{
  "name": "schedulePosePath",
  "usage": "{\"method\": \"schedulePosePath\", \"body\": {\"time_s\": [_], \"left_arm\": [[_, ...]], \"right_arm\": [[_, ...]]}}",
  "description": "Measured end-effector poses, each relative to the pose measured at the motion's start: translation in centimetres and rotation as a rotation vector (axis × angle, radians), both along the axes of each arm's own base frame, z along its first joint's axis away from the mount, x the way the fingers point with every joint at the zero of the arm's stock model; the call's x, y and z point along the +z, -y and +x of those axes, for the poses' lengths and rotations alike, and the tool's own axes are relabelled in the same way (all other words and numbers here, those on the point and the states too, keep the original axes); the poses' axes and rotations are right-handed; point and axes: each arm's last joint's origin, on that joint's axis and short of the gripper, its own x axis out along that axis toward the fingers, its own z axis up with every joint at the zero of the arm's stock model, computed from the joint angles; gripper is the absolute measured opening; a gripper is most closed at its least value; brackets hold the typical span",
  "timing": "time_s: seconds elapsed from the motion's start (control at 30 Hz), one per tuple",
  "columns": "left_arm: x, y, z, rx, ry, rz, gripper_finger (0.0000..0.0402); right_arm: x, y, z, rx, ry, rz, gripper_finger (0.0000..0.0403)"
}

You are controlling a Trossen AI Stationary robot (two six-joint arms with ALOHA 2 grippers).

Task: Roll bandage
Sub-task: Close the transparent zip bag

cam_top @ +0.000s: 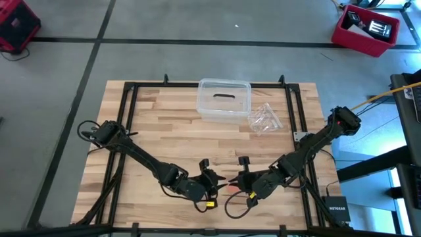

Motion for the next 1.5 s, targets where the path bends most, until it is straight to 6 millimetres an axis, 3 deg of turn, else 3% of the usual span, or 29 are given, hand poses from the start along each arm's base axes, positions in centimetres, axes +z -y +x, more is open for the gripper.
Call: {"method": "schedulePosePath", "body": {"time_s": [0.23, 0.47, 0.6, 0.9, 1.07, 1.33, 1.5], "left_arm": [[0.0, -0.1, 0.0, -0.01, -0.006, 0.024, 0.007], [0.1, -0.2, 0.2, -0.028, -0.01, 0.063, 0.0008], [0.1, -0.5, 0.3, -0.015, -0.008, 0.058, 0.0002], [0.3, -0.3, -0.5, 0.258, 0.073, 0.123, 0.0], [0.7, -0.6, -0.7, 0.397, 0.114, 0.193, 0.0001], [0.4, 0.3, -0.7, 0.194, 0.056, 0.143, 0.0001], [0.2, 0.0, -0.3, 0.105, 0.032, 0.049, 0.004]], "right_arm": [[0.0, 0.0, 0.0, 0.001, 0.002, 0.002, 0.0024], [0.0, 0.0, 0.0, 0.001, 0.002, 0.001, 0.0025], [0.0, 0.1, 0.0, -0.008, 0.002, -0.006, 0.0025], [0.2, 0.4, 0.2, -0.184, 0.056, 0.062, 0.0025], [-0.2, 0.1, -0.2, -0.155, -0.014, 0.114, 0.0025], [-0.4, 0.2, -0.5, -0.153, -0.049, 0.091, 0.0025], [-0.4, 0.3, -0.5, -0.14, -0.049, 0.075, 0.0025]]}}
